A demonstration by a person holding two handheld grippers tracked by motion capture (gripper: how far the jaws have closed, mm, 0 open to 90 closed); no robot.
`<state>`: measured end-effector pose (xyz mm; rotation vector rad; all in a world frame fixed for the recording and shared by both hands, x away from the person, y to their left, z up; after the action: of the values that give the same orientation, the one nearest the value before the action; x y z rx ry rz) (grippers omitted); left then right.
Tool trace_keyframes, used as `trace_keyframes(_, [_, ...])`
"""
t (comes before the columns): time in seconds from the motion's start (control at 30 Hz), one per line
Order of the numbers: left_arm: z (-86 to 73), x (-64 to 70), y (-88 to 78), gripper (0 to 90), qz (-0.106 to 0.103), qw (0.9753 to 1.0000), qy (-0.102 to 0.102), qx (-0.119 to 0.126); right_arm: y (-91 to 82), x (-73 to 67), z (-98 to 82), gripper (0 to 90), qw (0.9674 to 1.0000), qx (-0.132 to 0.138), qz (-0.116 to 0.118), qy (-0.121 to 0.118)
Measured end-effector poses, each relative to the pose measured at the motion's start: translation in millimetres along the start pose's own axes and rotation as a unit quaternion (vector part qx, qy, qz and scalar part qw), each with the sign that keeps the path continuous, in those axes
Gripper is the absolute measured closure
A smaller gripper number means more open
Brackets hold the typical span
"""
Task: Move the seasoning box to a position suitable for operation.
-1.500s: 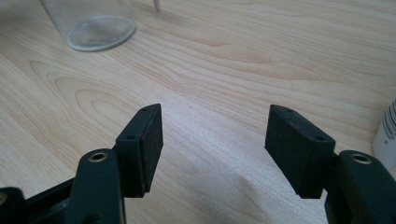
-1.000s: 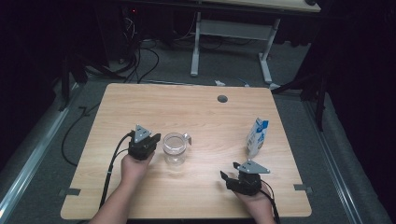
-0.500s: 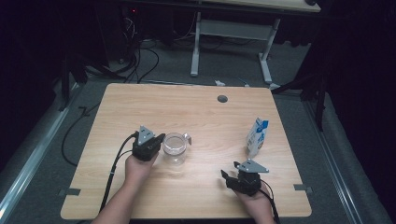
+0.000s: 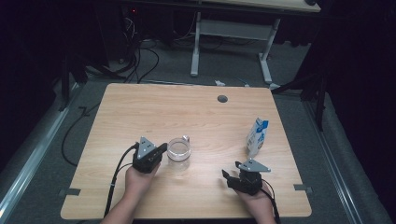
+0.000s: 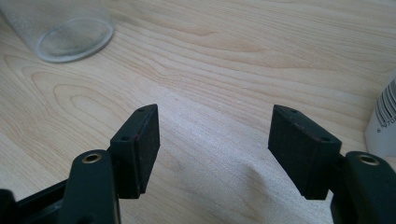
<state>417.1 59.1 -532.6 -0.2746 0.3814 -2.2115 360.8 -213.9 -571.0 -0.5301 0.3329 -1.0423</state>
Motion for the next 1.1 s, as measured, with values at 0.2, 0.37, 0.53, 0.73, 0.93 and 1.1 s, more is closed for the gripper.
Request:
trace_keyframes(0.2, [-6.4,23.0,-15.5,90.0,-0.013,0.9998,0.016,0.005,0.4,-0.7,-0.1,34.2,1.0,0.001,0.002,-0.002])
trace_keyframes(0.37, [-3.3,20.9,-14.8,90.0,-0.001,0.9998,0.017,0.005,-1.2,-0.1,1.0,35.0,1.0,0.003,0.003,0.002])
trace_keyframes(0.53, [-2.4,24.9,-13.3,90.0,-0.002,0.9999,0.016,0.005,-1.1,-0.2,0.8,36.2,1.0,0.004,0.005,-0.002])
trace_keyframes(0.73, [-5.3,33.8,-17.0,90.0,-0.012,0.9998,0.012,0.01,-2.4,0.1,0.6,36.5,1.0,0.006,0.001,-0.001])
trace_keyframes(0.93, [-7.5,50.0,-18.6,90.0,-0.031,0.9992,0.02,0.01,-2.4,-0.3,1.9,35.4,0.9999,0.009,-0.002,0.004])
trace_keyframes(1.1, [-9.7,65.5,-16.3,90.0,-0.049,0.9983,0.031,0.007,-1.6,0.1,1.0,34.9,1.0,0.008,-0.004,0.002])
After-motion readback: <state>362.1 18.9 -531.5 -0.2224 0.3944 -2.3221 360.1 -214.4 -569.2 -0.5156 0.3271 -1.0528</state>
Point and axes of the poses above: each handheld gripper's, and its own axes: y roughly forward along the jaws, z roughly out of its top, x roughly to its right, the point moved 8 cm from there along y, roughly forward along the jaws, and after that the axes turned 3 degrees about x, right-handed, at the moved point
